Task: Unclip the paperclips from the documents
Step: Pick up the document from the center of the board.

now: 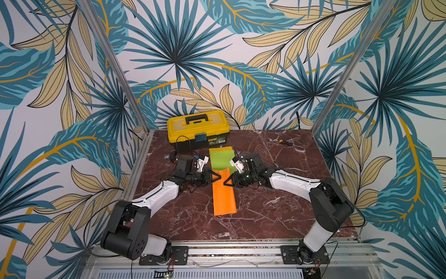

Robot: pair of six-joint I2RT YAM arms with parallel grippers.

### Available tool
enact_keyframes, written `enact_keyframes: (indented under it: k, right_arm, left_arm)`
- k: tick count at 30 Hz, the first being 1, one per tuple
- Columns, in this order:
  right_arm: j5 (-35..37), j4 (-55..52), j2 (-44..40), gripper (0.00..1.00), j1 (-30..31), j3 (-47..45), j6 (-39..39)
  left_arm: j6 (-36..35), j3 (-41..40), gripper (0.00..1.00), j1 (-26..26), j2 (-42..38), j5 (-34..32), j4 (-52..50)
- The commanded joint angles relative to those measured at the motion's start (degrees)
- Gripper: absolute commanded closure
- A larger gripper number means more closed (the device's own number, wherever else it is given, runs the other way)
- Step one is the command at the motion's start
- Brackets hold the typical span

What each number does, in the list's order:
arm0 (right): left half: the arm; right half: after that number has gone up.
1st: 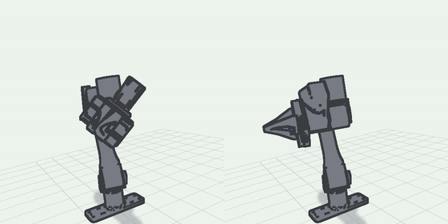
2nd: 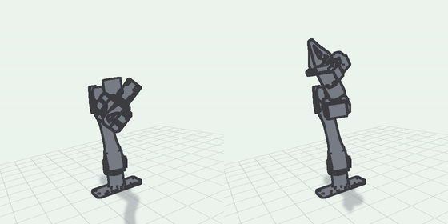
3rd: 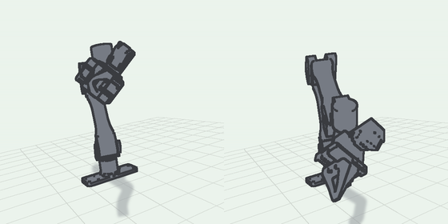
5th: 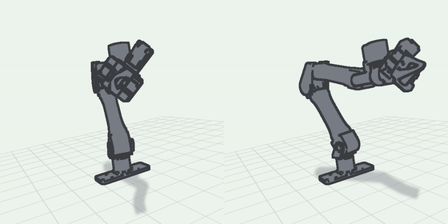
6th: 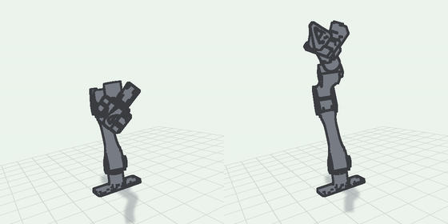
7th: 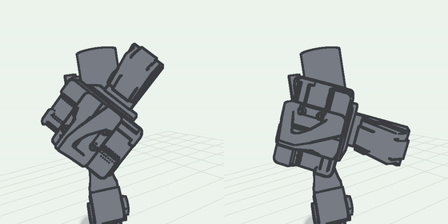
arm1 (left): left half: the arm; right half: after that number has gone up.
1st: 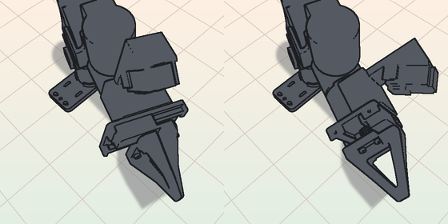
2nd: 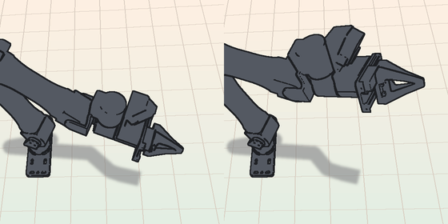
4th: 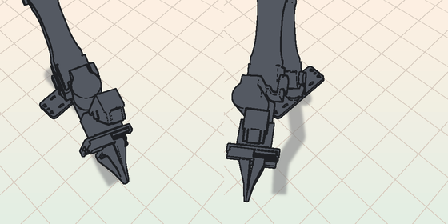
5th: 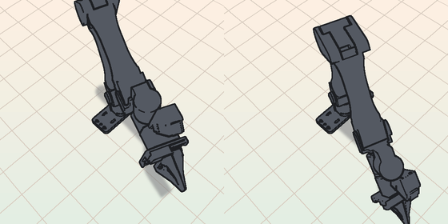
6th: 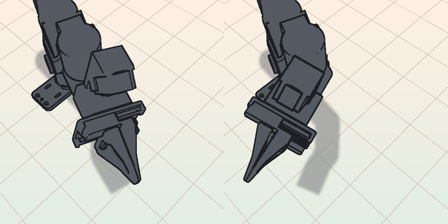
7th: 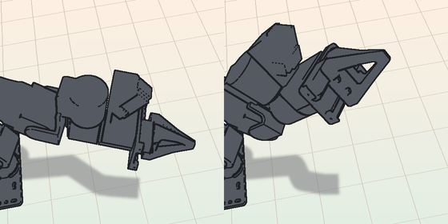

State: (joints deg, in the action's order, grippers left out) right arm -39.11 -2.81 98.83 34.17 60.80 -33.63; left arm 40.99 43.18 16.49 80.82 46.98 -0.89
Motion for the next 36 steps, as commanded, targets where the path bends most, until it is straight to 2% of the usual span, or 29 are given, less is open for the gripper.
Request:
enact_keyframes:
  k: [1,9,11,17,21,28,36]
  right_arm:
    - [-1.39,1.59,0.82,0.81,0.56,0.99,0.01]
    - [-1.21,0.86,0.43,0.81,0.96,1.12,0.70]
    - [-0.23,-0.77,0.07,0.80,0.94,1.01,1.74]
    - [2.32,-4.76,-1.68,0.71,0.83,0.29,4.31]
    - [3.58,-6.95,-2.97,0.59,0.78,0.37,5.90]
    - [5.12,-9.14,-4.99,0.46,-0.06,0.73,7.82]
    - [7.27,-17.31,-8.98,0.37,-2.97,0.75,12.16]
  left_arm:
    - [-0.65,0.88,0.73,-0.36,0.66,1.25,1.26]
    - [-1.39,0.07,0.97,-0.35,0.42,0.66,1.23]
    - [-1.56,-0.28,1.00,-0.37,0.06,0.49,1.15]
    - [-2.62,-1.47,1.00,-0.38,-1.25,1.59,1.20]
    - [-3.59,-2.01,1.00,-0.36,-2.41,2.92,1.09]
    - [-5.81,-2.48,1.00,-0.40,-3.06,6.52,1.06]
    - [-11.05,-1.33,1.00,-0.40,-3.71,7.54,-4.27]
